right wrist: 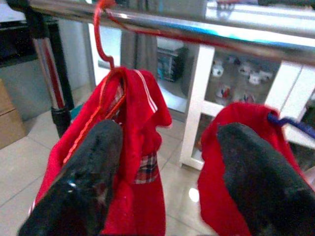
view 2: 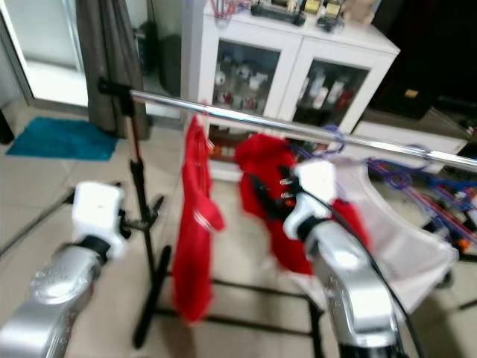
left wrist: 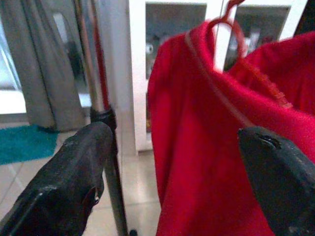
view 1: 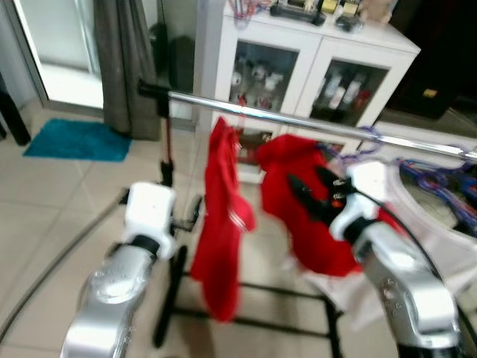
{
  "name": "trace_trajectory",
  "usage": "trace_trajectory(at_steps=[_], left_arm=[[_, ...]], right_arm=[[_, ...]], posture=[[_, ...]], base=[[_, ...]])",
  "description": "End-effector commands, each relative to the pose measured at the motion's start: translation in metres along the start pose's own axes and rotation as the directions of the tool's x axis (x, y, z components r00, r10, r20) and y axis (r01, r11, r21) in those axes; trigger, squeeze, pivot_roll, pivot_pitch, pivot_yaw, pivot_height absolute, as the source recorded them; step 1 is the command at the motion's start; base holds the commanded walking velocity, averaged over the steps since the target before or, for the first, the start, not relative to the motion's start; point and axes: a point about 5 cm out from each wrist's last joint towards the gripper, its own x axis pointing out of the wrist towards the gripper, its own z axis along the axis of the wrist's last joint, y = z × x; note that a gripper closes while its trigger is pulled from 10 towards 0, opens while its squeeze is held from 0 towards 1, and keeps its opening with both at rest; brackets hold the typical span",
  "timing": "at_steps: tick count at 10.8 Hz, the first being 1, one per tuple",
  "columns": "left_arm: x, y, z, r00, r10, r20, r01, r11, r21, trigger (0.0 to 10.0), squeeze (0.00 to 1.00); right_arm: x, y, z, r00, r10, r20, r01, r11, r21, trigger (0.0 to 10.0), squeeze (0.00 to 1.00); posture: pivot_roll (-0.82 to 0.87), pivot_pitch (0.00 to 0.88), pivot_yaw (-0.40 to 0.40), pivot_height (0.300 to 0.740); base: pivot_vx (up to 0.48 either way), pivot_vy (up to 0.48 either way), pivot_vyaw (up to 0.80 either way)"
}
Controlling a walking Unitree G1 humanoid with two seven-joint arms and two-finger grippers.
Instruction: Hang hanger
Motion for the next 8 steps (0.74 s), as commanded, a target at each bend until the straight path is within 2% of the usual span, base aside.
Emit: trace_trajectory(at_steps=[1, 2, 3, 4, 5, 6, 7, 8], left_arm=[[0.002, -0.010, 0.002, 0.999, -0.047, 0.013, 0.047, 0.999, -0.013, 10.0, 1.00], [0.001, -0.015, 0.002, 0.993, -0.113, 0.010, 0.113, 0.994, 0.005, 10.0, 1.00], [-0.002, -0.019, 0.004, 0.983, -0.185, 0.015, 0.185, 0.983, 0.021, 10.0, 1.00], [-0.004, -0.020, 0.006, 0.968, -0.251, 0.016, 0.251, 0.967, 0.042, 10.0, 1.00], [-0.005, -0.022, 0.007, 0.954, -0.299, 0.017, 0.299, 0.954, 0.032, 10.0, 1.00], [-0.007, -0.029, 0.010, 0.918, -0.396, 0.025, 0.396, 0.918, -0.005, 10.0, 1.00], [-0.009, -0.034, 0.012, 0.888, -0.459, 0.024, 0.460, 0.888, -0.023, 10.0, 1.00], [-0.013, -0.040, 0.012, 0.840, -0.542, 0.010, 0.542, 0.840, -0.030, 10.0, 1.00]], right_arm=[[-0.002, -0.010, 0.002, 0.999, -0.032, 0.000, 0.032, 0.999, -0.025, 10.0, 1.00], [0.002, -0.012, 0.006, 0.999, -0.034, 0.005, 0.034, 0.999, -0.024, 10.0, 1.00], [0.006, -0.019, 0.007, 0.996, -0.084, -0.025, 0.084, 0.996, -0.010, 10.0, 1.00], [0.008, -0.025, 0.005, 0.989, -0.116, -0.093, 0.115, 0.993, -0.010, 10.0, 1.00], [0.012, -0.029, 0.005, 0.984, -0.137, -0.115, 0.137, 0.991, -0.003, 10.0, 1.00], [0.024, -0.028, 0.009, 0.988, -0.099, -0.116, 0.103, 0.994, 0.022, 10.0, 1.00], [0.033, -0.030, 0.010, 0.987, -0.099, -0.124, 0.101, 0.995, 0.007, 10.0, 0.00], [0.046, -0.038, 0.012, 0.979, -0.146, -0.144, 0.144, 0.989, -0.028, 10.0, 0.00]], posture=[[0.18, 0.018, -0.117, 0.740], [0.18, 0.020, -0.121, 0.740], [0.18, 0.020, -0.126, 0.740], [0.18, 0.020, -0.128, 0.740], [0.18, 0.022, -0.127, 0.740], [0.17, 0.022, -0.123, 0.740], [0.17, 0.023, -0.119, 0.740], [0.17, 0.022, -0.117, 0.740]], base=[[0.000, 0.000, 0.00], [0.000, 0.000, 0.00], [0.000, 0.000, 0.00], [0.000, 0.000, 0.00], [0.000, 0.000, 0.00], [0.000, 0.000, 0.00], [0.000, 0.000, 0.00], [0.000, 0.000, 0.00]])
